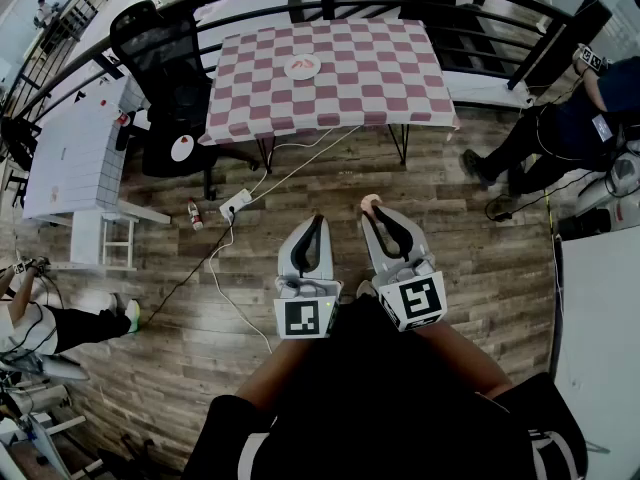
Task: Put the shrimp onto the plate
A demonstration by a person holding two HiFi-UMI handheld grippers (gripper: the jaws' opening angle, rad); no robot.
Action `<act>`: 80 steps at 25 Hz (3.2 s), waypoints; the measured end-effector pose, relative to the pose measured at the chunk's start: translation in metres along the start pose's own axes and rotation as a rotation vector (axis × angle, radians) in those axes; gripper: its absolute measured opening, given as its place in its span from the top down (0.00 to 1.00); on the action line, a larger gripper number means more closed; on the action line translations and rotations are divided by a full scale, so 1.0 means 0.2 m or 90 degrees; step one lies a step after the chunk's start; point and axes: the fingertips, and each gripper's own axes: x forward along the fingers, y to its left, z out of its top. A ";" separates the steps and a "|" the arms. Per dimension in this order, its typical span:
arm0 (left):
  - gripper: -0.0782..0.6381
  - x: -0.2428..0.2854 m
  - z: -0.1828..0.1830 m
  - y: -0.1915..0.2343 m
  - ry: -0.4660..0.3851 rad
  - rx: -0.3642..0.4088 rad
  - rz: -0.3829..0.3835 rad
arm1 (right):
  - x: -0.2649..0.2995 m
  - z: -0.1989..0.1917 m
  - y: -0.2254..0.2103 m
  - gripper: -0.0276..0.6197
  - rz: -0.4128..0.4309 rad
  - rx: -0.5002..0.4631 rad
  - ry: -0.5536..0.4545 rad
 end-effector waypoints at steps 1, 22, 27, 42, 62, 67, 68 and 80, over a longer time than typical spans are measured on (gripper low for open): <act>0.88 0.01 0.01 -0.01 -0.007 -0.005 -0.004 | 0.01 0.00 -0.01 0.87 0.002 -0.001 0.001; 0.88 0.11 -0.18 -0.02 0.009 -0.040 0.035 | -0.07 -0.21 -0.36 0.87 -0.020 0.070 0.022; 0.88 0.30 -0.21 0.01 0.007 -0.047 0.019 | 0.03 -0.23 -0.48 0.87 -0.043 0.064 0.033; 0.88 1.14 -0.30 0.52 0.012 -0.060 -0.008 | 0.92 -0.15 -0.72 0.87 -0.036 0.023 0.056; 0.88 2.19 -0.55 1.43 0.073 -0.080 0.011 | 2.30 -0.26 -0.91 0.87 0.010 0.030 0.192; 0.88 2.38 -0.69 1.57 0.119 -0.087 -0.035 | 2.56 -0.32 -0.96 0.87 0.025 0.010 0.219; 0.88 2.40 -0.71 1.59 0.121 -0.079 -0.037 | 2.59 -0.34 -0.97 0.87 0.025 0.009 0.228; 0.88 2.60 -0.97 1.71 0.156 -0.033 0.002 | 2.93 -0.44 -1.12 0.87 0.059 0.053 0.261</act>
